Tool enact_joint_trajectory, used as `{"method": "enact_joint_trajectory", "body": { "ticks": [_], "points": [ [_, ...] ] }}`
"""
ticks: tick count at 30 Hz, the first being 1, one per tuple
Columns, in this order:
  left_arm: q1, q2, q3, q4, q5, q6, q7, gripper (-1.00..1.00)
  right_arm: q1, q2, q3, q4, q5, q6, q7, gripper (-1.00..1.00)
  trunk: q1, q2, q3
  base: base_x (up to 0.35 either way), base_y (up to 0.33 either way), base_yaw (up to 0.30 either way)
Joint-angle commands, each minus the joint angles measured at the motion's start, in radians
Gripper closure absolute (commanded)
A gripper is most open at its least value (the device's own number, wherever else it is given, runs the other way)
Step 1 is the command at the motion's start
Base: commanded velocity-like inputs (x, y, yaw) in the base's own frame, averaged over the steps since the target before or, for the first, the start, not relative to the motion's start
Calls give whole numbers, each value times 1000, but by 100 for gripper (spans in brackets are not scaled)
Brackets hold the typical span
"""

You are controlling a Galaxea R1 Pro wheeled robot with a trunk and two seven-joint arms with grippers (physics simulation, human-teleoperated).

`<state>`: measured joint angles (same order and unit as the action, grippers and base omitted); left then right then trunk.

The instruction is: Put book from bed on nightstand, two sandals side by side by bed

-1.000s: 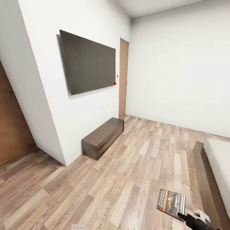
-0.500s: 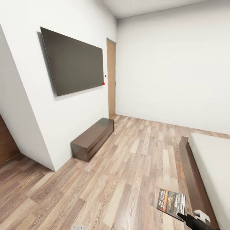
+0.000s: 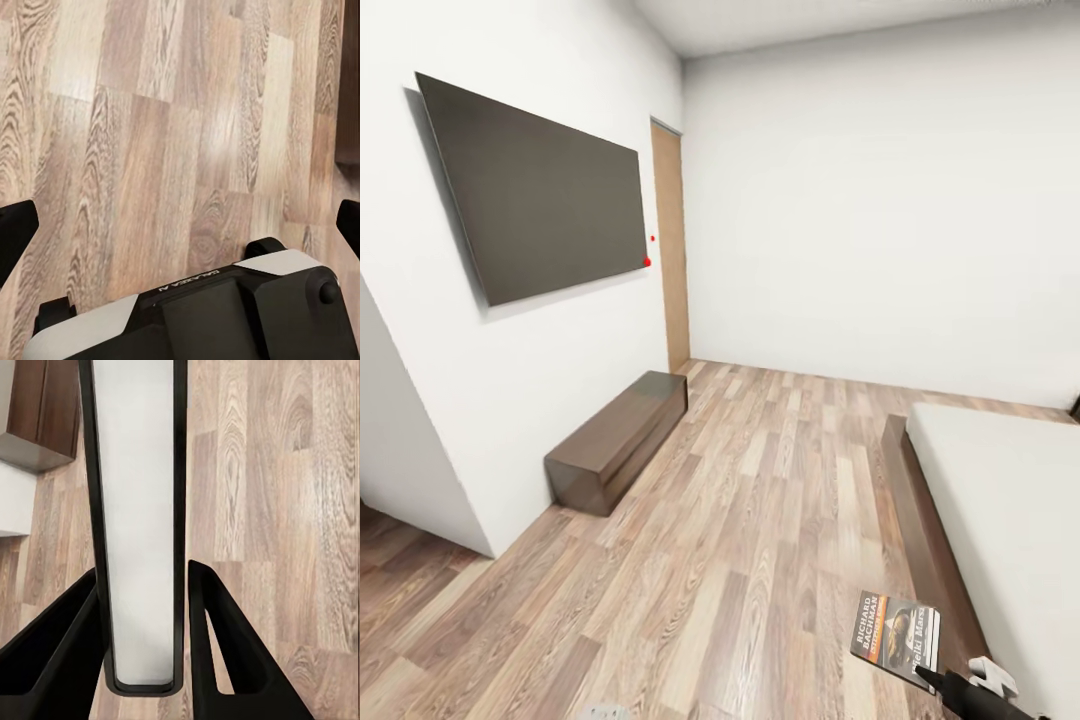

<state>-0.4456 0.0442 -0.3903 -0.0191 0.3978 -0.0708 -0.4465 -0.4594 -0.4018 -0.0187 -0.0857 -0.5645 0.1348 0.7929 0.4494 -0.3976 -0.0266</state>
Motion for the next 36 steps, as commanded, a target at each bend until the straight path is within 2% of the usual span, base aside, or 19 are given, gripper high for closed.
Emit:
{"method": "enact_joint_trajectory", "body": {
  "ticks": [1,27,36],
  "points": [
    [-1,0,-9,1,7,-4,-3,-100,-1,0,-6,0,-8,11,3,100,1,-2,-2,0,0,-238],
    [-1,0,-9,1,7,-4,-3,-100,-1,0,-4,0,-8,11,4,100,1,-2,-2,0,0,-236],
    [-1,0,-9,1,7,-4,-3,-100,-1,0,-7,0,-9,11,6,100,1,-2,-2,0,0,-65]
  ]
}}
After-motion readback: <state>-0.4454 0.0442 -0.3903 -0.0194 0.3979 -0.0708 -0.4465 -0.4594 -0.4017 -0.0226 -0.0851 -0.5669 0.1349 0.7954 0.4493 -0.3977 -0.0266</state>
